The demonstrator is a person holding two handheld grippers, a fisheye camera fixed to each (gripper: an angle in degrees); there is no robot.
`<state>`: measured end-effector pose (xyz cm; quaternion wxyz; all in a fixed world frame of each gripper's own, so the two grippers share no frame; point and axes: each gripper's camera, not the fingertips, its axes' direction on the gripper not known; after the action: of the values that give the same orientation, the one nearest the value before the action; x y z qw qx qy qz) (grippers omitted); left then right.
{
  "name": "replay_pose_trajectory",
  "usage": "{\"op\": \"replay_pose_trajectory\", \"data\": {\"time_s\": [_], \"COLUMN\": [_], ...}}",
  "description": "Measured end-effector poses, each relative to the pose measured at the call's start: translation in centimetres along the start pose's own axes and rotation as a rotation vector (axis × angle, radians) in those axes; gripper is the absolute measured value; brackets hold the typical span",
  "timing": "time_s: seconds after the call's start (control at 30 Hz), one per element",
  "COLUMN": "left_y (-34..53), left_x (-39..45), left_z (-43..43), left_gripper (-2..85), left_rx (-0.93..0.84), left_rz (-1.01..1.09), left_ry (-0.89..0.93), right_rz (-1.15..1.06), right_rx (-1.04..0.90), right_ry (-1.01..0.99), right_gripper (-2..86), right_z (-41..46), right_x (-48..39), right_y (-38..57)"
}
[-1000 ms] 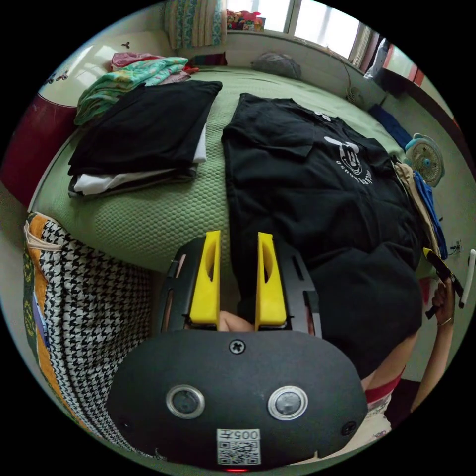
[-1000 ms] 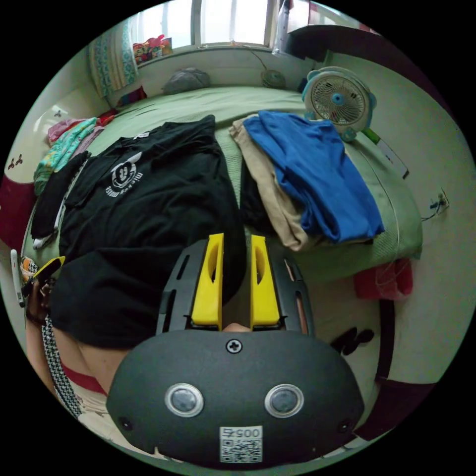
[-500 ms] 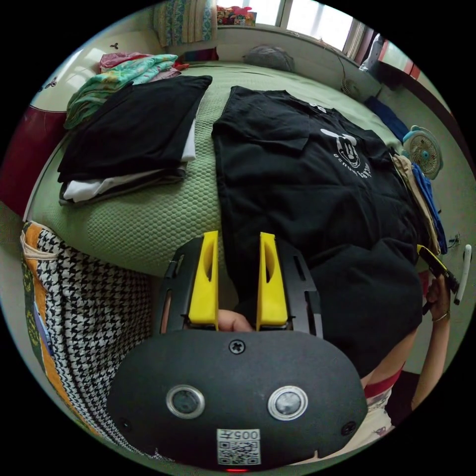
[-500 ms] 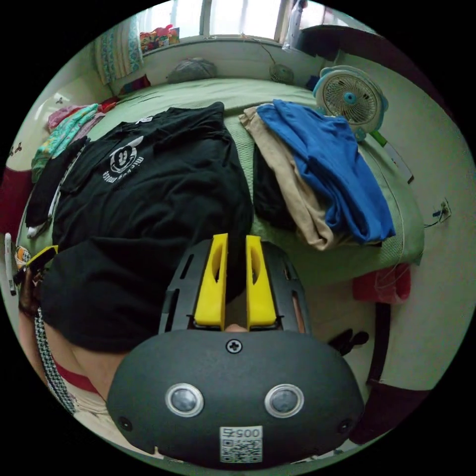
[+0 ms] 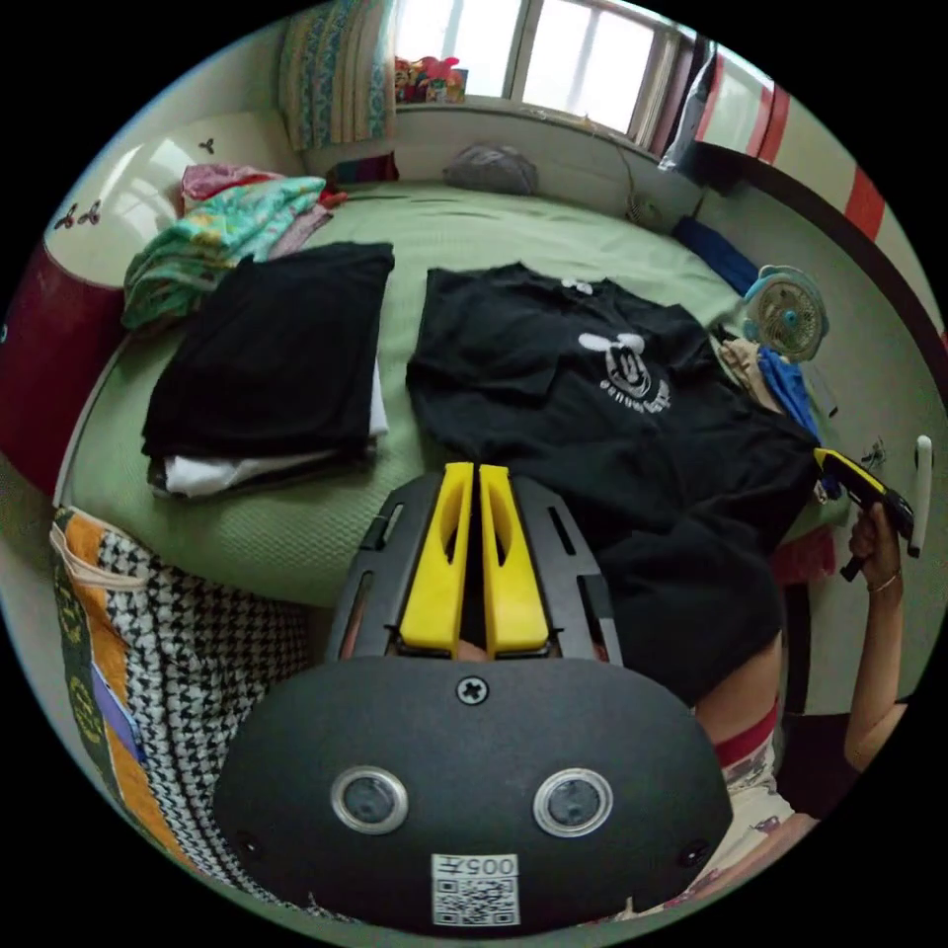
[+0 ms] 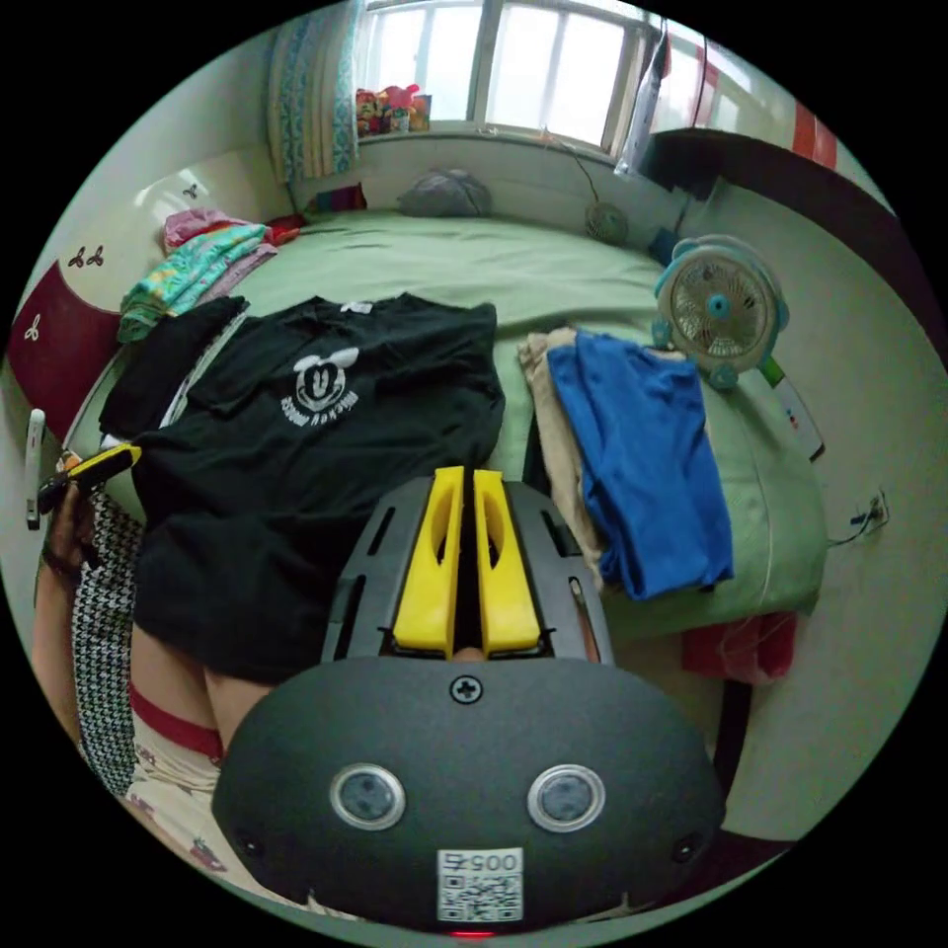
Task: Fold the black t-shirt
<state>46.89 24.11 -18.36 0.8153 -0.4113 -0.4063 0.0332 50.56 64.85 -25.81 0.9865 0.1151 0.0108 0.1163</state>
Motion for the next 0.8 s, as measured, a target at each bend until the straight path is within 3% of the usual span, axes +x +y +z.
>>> {"op": "replay_pose_trajectory", "data": {"time_s": [0.2, 0.37, 0.8], "left_y": [-6.5, -9.1, 0.3], "left_x": [-1.7, -3.4, -2.8], "left_z": [-0.4, 1.8, 1.3], "left_gripper": [1.5, 4.8, 10.6], "left_rx": [0.061, 0.005, -0.17], "left_rz": [0.002, -0.06, 0.024], "left_ry": [-0.039, 0.031, 0.053], "right_rz": [-0.029, 0.089, 0.059], "right_rx": [0.09, 0.001, -0.056], "right_ry": [0.097, 0.066, 0.014], "right_gripper": [-1.3, 1.8, 7.3], "right_z": [0.8, 5.3, 2.2], "right_x": [-0.1, 1.0, 3.7], "right_y": [-7.6, -12.3, -1.2]}}
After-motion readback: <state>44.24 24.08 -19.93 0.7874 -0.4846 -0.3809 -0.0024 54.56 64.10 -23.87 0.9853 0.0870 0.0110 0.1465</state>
